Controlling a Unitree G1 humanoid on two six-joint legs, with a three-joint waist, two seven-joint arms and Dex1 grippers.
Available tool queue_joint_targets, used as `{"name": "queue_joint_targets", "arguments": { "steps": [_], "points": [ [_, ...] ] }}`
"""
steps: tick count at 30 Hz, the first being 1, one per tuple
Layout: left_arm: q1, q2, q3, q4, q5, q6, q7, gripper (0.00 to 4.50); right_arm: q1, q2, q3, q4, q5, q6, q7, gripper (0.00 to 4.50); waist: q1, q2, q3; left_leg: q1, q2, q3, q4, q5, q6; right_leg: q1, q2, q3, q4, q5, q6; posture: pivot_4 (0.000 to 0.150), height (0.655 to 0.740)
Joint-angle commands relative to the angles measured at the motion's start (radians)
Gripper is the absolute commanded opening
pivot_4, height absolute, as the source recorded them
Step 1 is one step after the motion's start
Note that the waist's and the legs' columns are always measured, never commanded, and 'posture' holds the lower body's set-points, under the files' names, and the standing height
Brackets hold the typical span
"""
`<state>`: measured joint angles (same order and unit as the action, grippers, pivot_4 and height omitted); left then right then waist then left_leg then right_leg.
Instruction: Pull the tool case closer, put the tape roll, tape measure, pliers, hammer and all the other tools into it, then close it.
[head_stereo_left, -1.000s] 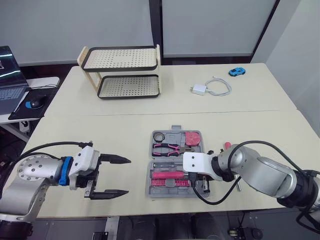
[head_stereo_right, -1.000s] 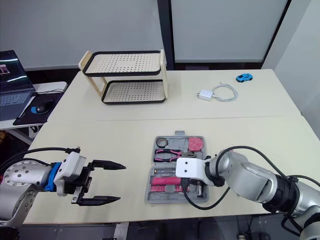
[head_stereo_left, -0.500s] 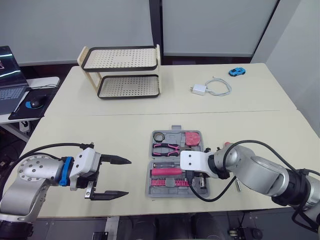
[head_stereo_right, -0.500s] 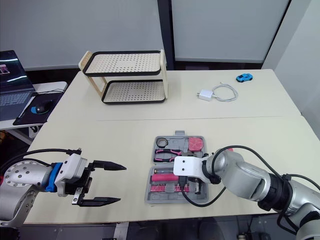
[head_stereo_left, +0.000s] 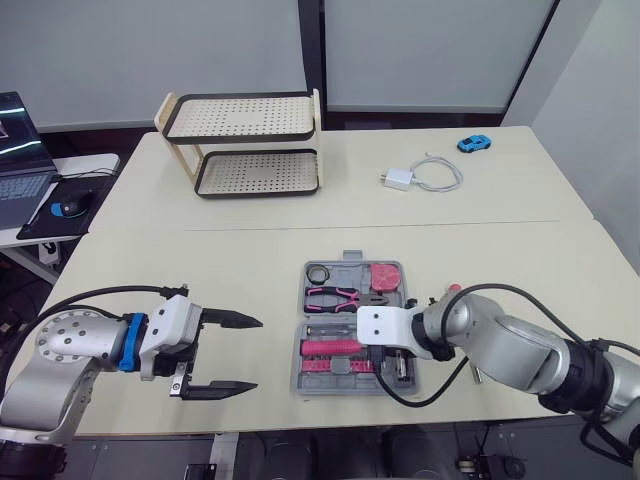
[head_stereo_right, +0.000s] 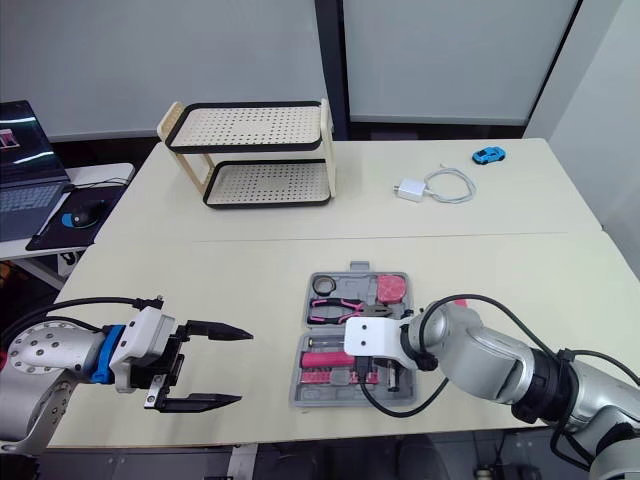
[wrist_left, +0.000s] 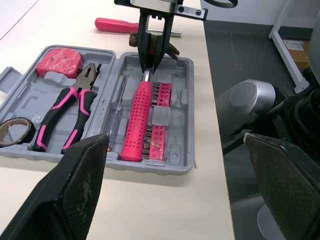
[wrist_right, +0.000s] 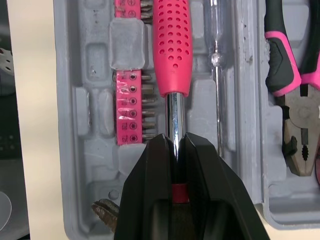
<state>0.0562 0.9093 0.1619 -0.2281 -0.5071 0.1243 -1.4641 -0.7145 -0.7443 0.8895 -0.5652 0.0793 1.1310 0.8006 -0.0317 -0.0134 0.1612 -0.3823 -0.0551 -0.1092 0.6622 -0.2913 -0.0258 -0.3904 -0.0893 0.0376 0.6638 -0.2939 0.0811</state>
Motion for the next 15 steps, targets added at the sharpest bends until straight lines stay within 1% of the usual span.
{"name": "queue_joint_targets", "arguments": {
  "steps": [1,15],
  "points": [
    [0.007,0.010,0.007,-0.025,-0.009,-0.002,0.003,4.50,0.001,0.004,-0.003,-0.012,-0.024,-0.026,-0.004,0.17,0.000,0.000,0.000,0.000,0.000,0.000,0.000,0.000,0.000,0.000,0.000,0.000,0.000,0.000,0.000,0.150,0.7400],
    [0.001,0.008,0.000,-0.017,-0.001,-0.007,0.005,4.50,0.040,0.014,0.014,0.011,-0.065,-0.058,0.004,0.17,0.000,0.000,0.000,0.000,0.000,0.000,0.000,0.000,0.000,0.000,0.000,0.000,0.000,0.000,0.000,0.150,0.7400]
  ]
}}
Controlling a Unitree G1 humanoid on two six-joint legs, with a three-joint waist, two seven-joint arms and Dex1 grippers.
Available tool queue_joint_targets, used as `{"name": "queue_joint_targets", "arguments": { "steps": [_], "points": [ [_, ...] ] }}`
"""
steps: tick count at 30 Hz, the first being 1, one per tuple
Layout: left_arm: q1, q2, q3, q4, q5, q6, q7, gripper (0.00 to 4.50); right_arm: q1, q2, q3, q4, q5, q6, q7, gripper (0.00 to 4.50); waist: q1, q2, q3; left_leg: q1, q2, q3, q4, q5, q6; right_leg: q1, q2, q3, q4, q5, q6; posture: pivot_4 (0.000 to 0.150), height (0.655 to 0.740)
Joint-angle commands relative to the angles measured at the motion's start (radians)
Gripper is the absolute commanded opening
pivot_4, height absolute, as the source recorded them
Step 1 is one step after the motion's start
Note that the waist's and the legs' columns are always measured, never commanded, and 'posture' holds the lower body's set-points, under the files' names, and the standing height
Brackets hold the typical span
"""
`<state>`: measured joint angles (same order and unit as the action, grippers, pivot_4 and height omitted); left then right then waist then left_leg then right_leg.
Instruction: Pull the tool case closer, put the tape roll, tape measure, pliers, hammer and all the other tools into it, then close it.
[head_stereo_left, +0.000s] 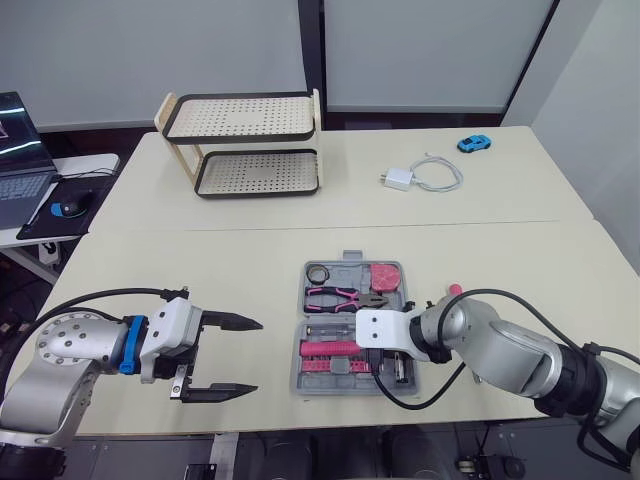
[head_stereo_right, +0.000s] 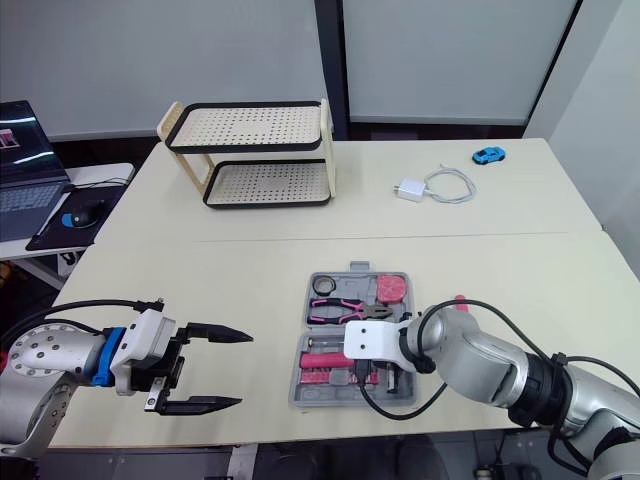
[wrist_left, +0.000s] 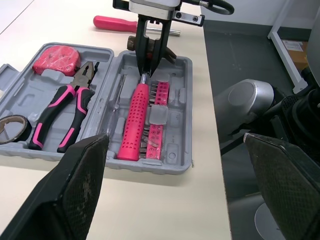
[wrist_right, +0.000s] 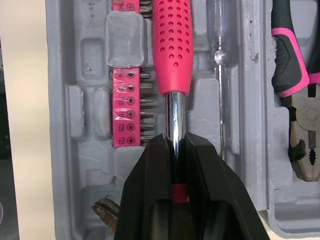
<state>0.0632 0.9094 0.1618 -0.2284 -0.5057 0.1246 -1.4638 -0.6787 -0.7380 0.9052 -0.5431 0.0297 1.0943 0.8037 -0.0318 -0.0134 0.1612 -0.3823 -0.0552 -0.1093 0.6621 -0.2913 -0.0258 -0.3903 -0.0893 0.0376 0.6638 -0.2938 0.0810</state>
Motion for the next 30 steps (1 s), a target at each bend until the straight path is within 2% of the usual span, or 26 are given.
{"name": "queue_joint_targets", "arguments": {
  "steps": [1,17,23,30],
  "points": [
    [-0.007,0.007,-0.001,-0.019,-0.002,-0.006,0.007,4.50,0.007,0.010,0.000,-0.007,-0.022,-0.025,0.000,0.17,0.000,0.000,0.000,0.000,0.000,0.000,0.000,0.000,0.000,0.000,0.000,0.000,0.000,0.000,0.000,0.150,0.7400],
    [-0.002,0.006,-0.007,-0.030,-0.006,0.004,0.018,4.50,0.036,0.025,-0.019,0.013,-0.063,-0.041,0.001,0.17,0.000,0.000,0.000,0.000,0.000,0.000,0.000,0.000,0.000,0.000,0.000,0.000,0.000,0.000,0.000,0.150,0.7400],
    [-0.003,0.006,-0.014,-0.031,-0.007,0.007,0.020,4.50,0.031,0.023,-0.037,0.014,-0.071,-0.054,0.002,2.01,0.000,0.000,0.000,0.000,0.000,0.000,0.000,0.000,0.000,0.000,0.000,0.000,0.000,0.000,0.000,0.150,0.7400],
    [-0.010,0.003,-0.024,-0.030,-0.006,0.004,0.023,4.50,0.029,0.033,-0.110,-0.026,-0.040,-0.075,0.018,2.01,0.000,0.000,0.000,0.000,0.000,0.000,0.000,0.000,0.000,0.000,0.000,0.000,0.000,0.000,0.000,0.150,0.7400]
  ]
}}
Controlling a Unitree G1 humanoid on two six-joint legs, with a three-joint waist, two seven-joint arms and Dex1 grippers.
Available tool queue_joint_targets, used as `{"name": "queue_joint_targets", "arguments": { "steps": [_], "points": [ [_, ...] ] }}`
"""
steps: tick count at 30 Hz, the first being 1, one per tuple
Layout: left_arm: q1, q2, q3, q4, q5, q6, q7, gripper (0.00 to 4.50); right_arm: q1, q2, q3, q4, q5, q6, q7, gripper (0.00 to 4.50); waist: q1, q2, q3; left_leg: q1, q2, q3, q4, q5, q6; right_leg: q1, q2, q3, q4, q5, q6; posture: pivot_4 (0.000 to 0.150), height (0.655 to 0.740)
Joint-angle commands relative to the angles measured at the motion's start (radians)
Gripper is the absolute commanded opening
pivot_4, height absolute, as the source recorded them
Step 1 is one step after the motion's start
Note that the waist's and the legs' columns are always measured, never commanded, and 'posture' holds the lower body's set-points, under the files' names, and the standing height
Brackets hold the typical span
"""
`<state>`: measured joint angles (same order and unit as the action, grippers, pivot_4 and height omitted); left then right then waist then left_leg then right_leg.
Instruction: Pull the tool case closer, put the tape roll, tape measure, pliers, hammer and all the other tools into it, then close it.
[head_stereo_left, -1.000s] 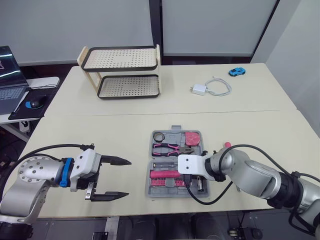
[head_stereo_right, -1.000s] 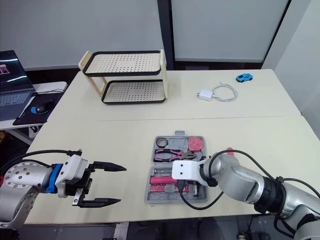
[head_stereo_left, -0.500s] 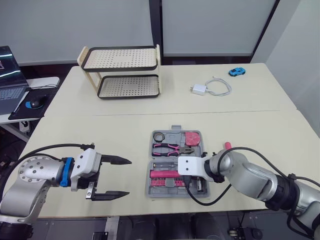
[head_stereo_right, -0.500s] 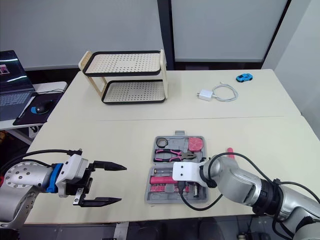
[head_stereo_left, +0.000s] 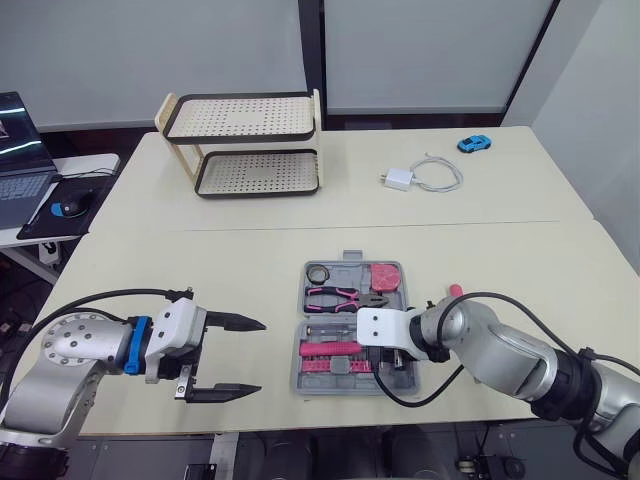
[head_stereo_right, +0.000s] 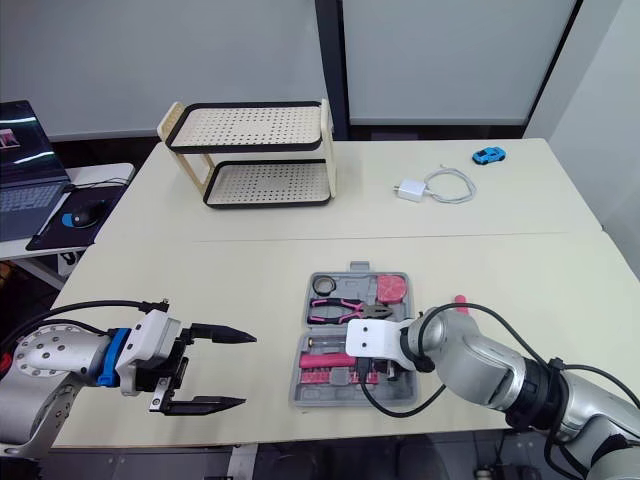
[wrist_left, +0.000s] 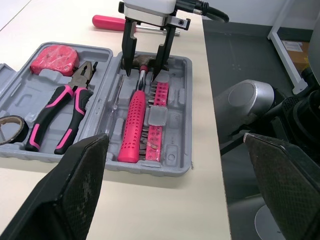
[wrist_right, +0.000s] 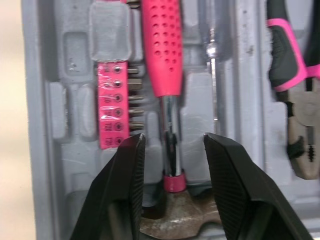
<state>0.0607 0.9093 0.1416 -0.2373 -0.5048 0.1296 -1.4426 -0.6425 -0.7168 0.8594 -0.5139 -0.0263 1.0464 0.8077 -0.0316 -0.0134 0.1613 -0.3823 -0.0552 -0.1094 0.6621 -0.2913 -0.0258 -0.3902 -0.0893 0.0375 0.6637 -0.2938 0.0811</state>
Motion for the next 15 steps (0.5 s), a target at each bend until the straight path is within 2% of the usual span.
{"name": "queue_joint_targets", "arguments": {
  "steps": [1,4,8,10,15],
  "points": [
    [-0.009,0.003,-0.005,-0.020,-0.007,-0.002,0.002,4.50,0.003,0.021,-0.088,-0.061,0.034,-0.039,0.018,2.01,0.000,0.000,0.000,0.000,0.000,0.000,0.000,0.000,0.000,0.000,0.000,0.000,0.000,0.000,0.000,0.150,0.7400],
    [-0.014,0.002,-0.008,-0.017,-0.006,-0.004,0.000,4.50,0.038,0.053,-0.148,-0.056,0.067,-0.087,0.018,2.01,0.000,0.000,0.000,0.000,0.000,0.000,0.000,0.000,0.000,0.000,0.000,0.000,0.000,0.000,0.000,0.150,0.7400],
    [-0.021,0.002,-0.013,-0.013,-0.006,-0.005,0.003,4.50,0.114,0.099,-0.213,0.016,0.077,-0.330,0.009,2.01,0.001,0.000,0.000,0.000,0.000,0.000,0.000,0.000,0.000,0.000,0.000,0.000,0.000,0.000,0.000,0.150,0.7400],
    [-0.020,0.003,-0.015,-0.013,-0.007,-0.005,0.003,4.50,0.152,0.110,-0.241,0.048,0.091,-0.418,0.025,1.64,0.001,0.000,0.000,0.000,0.000,0.000,0.000,0.000,0.000,0.001,0.000,0.000,0.000,0.000,0.000,0.150,0.7400],
    [-0.017,0.004,-0.017,-0.016,-0.006,-0.004,0.003,4.50,0.202,0.108,-0.274,0.130,0.088,-0.545,0.060,0.03,0.000,0.000,0.000,0.000,0.000,0.000,0.000,0.000,0.000,0.001,0.000,0.000,0.000,0.000,0.000,0.150,0.7400]
  ]
}}
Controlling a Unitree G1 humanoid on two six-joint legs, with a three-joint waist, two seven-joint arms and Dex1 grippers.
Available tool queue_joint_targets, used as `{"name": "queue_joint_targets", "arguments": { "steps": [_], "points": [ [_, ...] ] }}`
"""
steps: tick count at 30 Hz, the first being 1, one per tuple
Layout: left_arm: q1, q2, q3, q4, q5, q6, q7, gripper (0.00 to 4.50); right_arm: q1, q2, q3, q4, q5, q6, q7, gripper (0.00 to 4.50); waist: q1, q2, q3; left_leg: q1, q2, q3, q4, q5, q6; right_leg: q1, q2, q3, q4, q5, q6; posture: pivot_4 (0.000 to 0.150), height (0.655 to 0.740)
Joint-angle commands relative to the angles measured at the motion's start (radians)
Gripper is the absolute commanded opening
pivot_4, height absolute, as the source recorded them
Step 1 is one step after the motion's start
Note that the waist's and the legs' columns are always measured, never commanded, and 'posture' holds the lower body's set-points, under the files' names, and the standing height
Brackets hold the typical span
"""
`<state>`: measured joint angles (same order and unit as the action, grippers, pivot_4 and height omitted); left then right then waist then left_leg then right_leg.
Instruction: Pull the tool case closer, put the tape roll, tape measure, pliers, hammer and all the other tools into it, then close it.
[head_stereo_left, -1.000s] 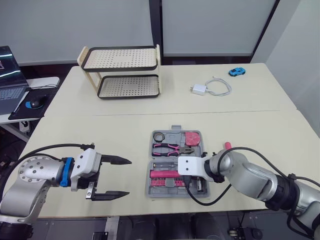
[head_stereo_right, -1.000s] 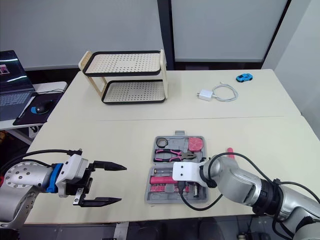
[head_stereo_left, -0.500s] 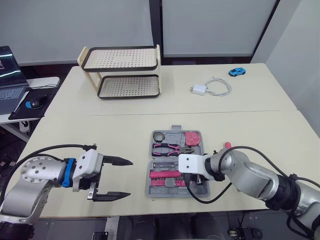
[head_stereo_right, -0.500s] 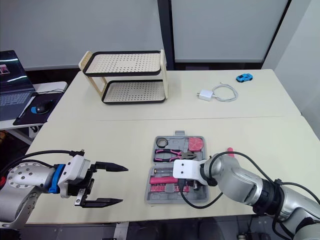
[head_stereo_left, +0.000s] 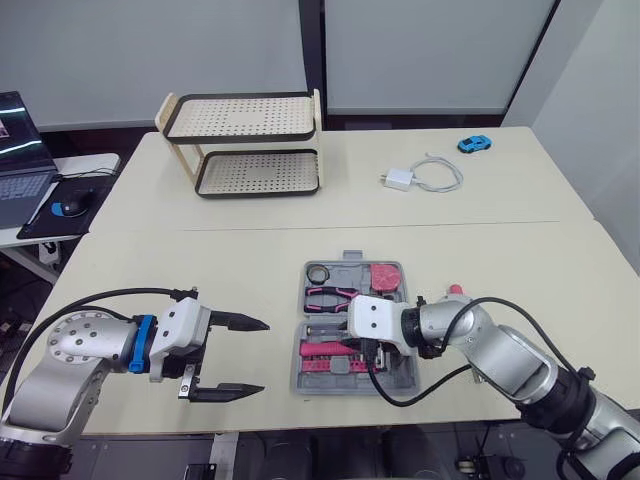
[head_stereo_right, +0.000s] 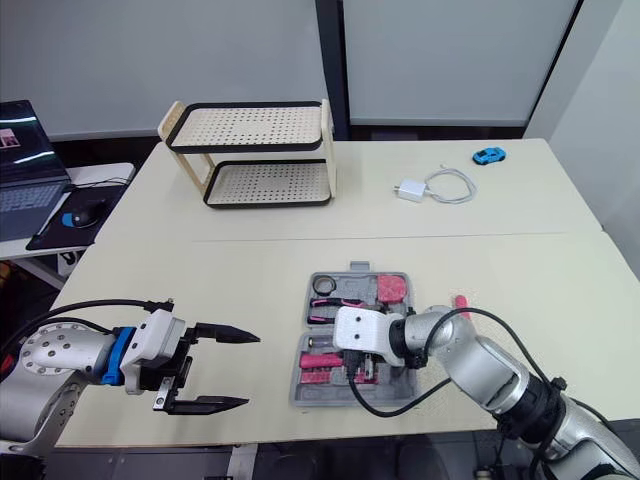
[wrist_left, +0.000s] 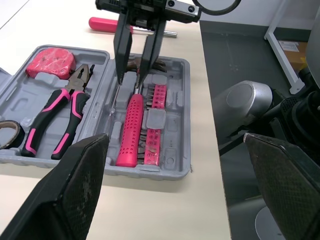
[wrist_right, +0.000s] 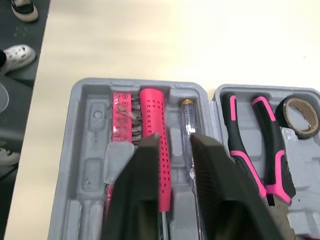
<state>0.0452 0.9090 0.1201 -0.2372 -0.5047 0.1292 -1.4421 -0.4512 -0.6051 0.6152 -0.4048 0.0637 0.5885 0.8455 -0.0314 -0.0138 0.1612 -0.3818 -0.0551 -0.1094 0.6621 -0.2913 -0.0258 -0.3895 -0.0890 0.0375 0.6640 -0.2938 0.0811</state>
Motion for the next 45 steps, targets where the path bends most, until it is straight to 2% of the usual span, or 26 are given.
{"name": "queue_joint_targets", "arguments": {
  "steps": [1,7,17,45],
  "points": [
    [0.000,0.004,0.004,-0.020,-0.007,-0.001,0.004,4.50,0.020,-0.002,-0.035,0.037,-0.004,-0.108,0.026,0.03,0.000,0.000,0.000,0.000,0.000,0.000,0.000,0.000,0.000,0.000,0.000,0.000,0.000,0.000,0.000,0.150,0.7400],
    [0.000,0.005,0.000,-0.024,-0.008,0.001,0.006,4.50,0.080,0.041,-0.081,0.083,0.035,-0.196,0.033,0.03,0.000,0.000,0.000,0.000,0.000,0.000,0.000,0.000,0.000,0.000,0.000,0.000,0.000,0.000,0.000,0.150,0.7400],
    [-0.002,0.008,-0.003,-0.029,-0.010,0.005,0.011,4.50,0.130,0.066,-0.084,0.193,-0.022,-0.317,0.043,0.03,0.000,0.000,0.000,0.001,0.001,0.000,0.000,0.000,0.000,0.000,0.001,0.000,0.001,0.000,0.000,0.150,0.7400],
    [0.003,0.010,0.004,-0.044,-0.008,0.017,0.021,4.50,0.161,0.075,-0.041,0.304,-0.199,-0.295,0.055,0.03,0.000,0.000,-0.001,0.002,0.001,0.000,0.000,0.000,0.000,0.001,0.001,0.000,0.001,0.000,0.000,0.150,0.7400]
  ]
}}
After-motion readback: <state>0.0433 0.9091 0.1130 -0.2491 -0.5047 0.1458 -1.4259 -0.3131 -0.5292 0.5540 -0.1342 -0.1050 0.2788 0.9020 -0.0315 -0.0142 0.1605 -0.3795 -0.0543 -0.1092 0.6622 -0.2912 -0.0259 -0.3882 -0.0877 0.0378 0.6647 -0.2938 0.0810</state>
